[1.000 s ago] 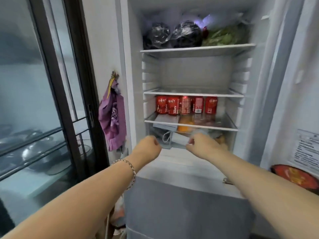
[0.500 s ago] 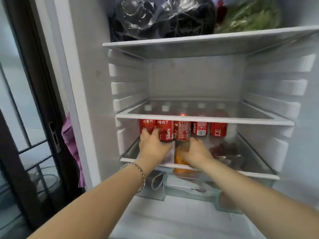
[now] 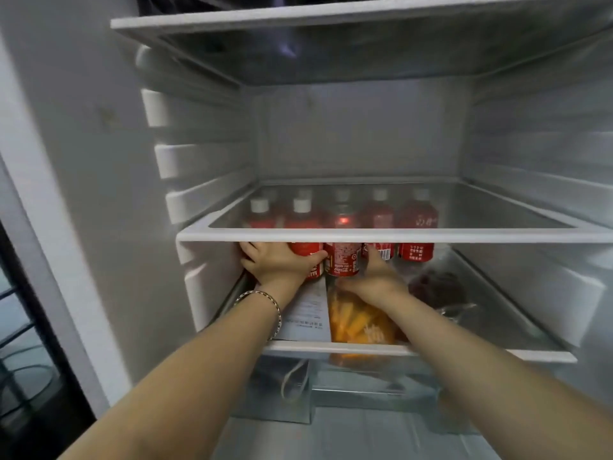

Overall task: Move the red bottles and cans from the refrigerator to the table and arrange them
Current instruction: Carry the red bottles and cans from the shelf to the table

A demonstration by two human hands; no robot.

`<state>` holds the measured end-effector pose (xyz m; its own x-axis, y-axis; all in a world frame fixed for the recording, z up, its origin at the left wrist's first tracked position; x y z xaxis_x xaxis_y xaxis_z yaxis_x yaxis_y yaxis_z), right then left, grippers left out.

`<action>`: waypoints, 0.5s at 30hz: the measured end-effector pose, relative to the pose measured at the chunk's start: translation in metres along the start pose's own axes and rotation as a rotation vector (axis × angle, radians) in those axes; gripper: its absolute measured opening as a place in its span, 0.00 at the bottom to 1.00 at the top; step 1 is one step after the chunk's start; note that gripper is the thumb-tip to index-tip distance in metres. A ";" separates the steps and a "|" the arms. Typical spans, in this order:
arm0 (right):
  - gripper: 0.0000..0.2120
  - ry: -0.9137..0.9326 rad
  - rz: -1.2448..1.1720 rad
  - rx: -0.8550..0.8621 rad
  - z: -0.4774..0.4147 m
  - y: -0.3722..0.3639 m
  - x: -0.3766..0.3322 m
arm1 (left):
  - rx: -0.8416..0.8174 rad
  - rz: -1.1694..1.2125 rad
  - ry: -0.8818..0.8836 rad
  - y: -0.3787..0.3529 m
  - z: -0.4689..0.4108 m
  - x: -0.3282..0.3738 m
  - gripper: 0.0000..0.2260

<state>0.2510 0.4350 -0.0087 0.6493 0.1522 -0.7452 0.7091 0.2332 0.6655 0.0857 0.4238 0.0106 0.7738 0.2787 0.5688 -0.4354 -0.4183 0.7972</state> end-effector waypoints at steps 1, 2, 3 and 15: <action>0.36 -0.006 0.005 -0.010 -0.002 0.000 0.000 | 0.004 0.019 -0.016 0.001 0.000 -0.001 0.46; 0.39 -0.015 -0.001 -0.021 -0.004 0.000 0.000 | -0.003 0.040 -0.029 0.002 -0.001 -0.001 0.45; 0.41 -0.017 -0.024 -0.027 -0.007 0.001 0.001 | -0.015 0.060 -0.041 0.002 -0.001 0.000 0.45; 0.43 0.124 -0.286 -0.186 -0.009 -0.013 -0.006 | -0.209 0.631 -0.149 0.007 0.022 -0.028 0.51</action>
<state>0.2355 0.4395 -0.0138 0.3858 0.1680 -0.9071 0.7878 0.4517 0.4187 0.0706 0.3943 -0.0042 0.3907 -0.0925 0.9159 -0.8926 -0.2813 0.3523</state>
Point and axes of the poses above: each hand's wrist, its own z-axis away from the middle knuckle, its own y-axis out of the back of the hand, x = y × z, the point moved 5 cm from there along -z, towards the middle knuckle, and after that the axes turned 14 degrees about -x, right-handed, at the moved point
